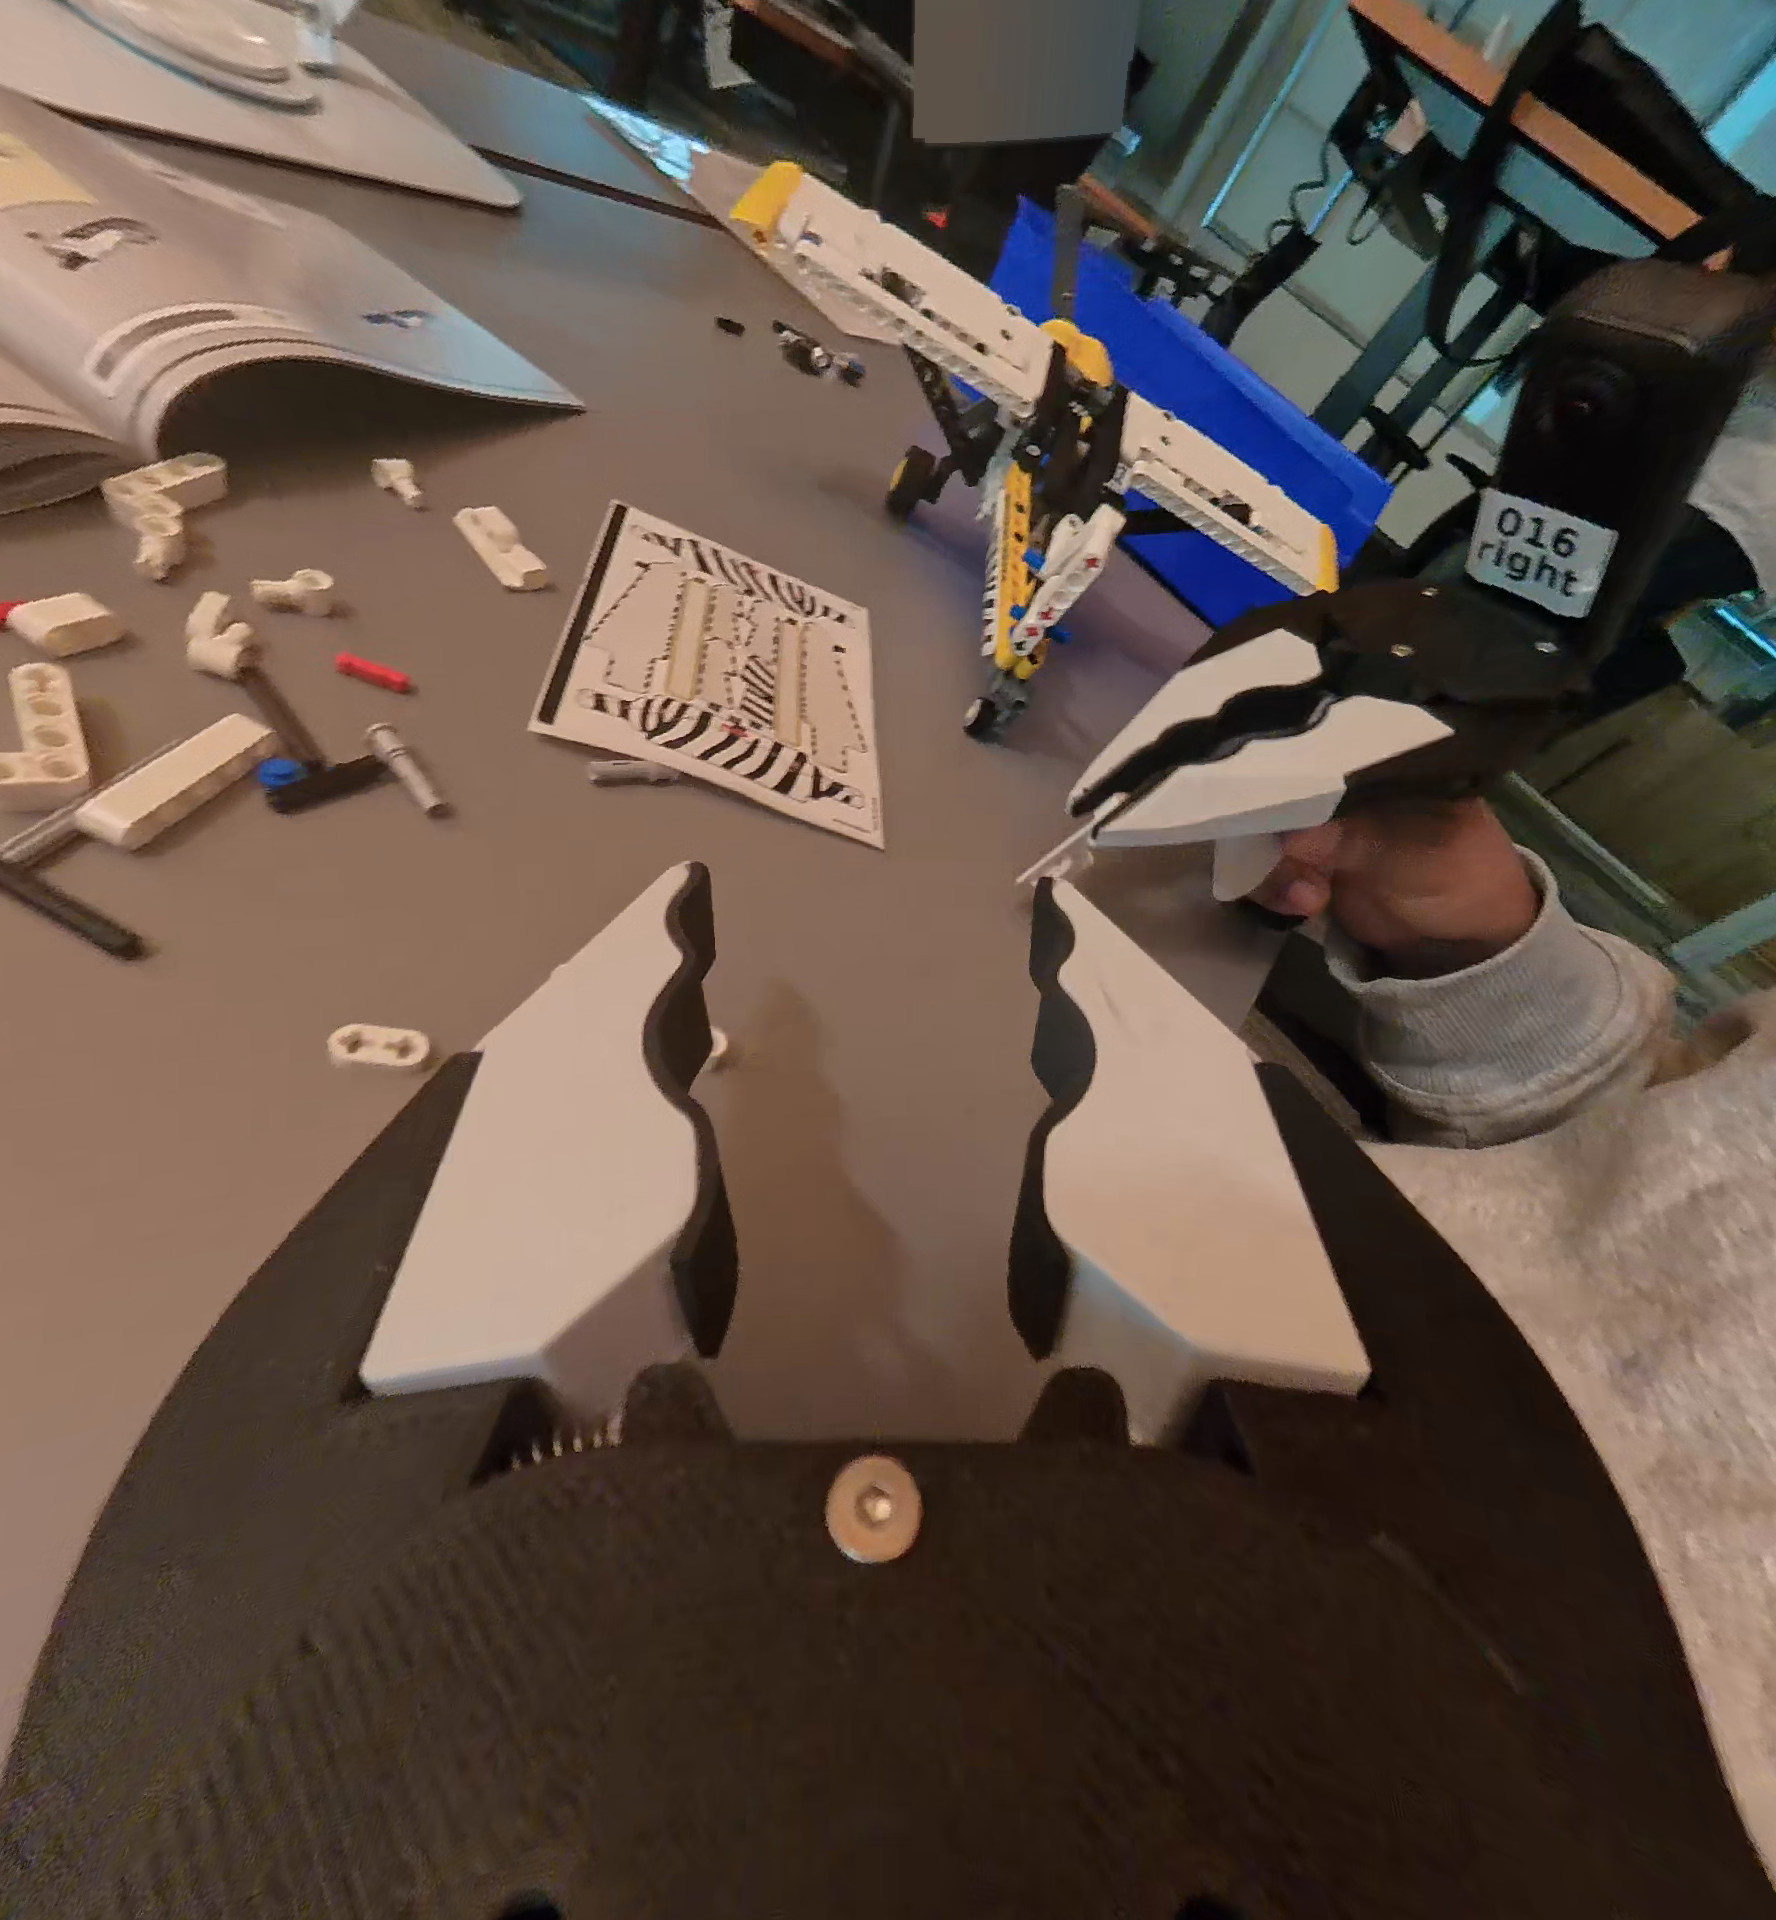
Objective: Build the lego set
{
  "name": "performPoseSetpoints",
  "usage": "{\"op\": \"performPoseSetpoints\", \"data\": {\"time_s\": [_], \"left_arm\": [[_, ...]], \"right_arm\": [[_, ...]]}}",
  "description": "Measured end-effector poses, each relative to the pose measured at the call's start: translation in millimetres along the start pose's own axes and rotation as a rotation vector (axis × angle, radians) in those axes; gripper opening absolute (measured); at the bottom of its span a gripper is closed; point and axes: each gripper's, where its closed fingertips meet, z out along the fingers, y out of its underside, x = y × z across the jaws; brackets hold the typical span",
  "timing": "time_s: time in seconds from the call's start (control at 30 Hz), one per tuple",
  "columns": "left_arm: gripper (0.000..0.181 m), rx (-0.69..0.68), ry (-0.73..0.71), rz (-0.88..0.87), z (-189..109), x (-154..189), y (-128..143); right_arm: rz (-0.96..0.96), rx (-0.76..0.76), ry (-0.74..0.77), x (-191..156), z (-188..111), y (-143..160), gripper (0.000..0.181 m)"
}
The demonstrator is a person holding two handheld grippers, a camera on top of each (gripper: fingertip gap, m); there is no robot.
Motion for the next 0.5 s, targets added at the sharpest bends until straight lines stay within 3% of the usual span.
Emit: {"op": "performPoseSetpoints", "data": {"time_s": [0.13, 0.33, 0.43, 0.47, 0.5], "left_arm": [[0.06, 0.02, 0.091, -0.019, 6.4, 16.5, -0.4], [0.059, 0.051, 0.409, -0.087, 33.9, 83.2, 5.5], [0.033, 0.089, 0.424, -0.068, 34.3, 90.7, 3.3], [0.009, 0.101, 0.464, -0.065, 30.0, 94.7, 2.3], [0.005, 0.116, 0.496, -0.081, 26.3, 96.6, 0.4]], "right_arm": [[0.105, 0.129, -0.119, -7.6, -11.8, -17.8, 0.006], [0.329, 0.367, -0.483, -46.7, -21.1, -51.5, 0.006], [0.404, 0.388, -0.55, -52.9, -14.8, -52.1, 0.006], [0.427, 0.397, -0.547, -51.2, -12.3, -52.0, 0.006], [0.45, 0.416, -0.546, -49.4, -11.2, -53.1, 0.005]]}}
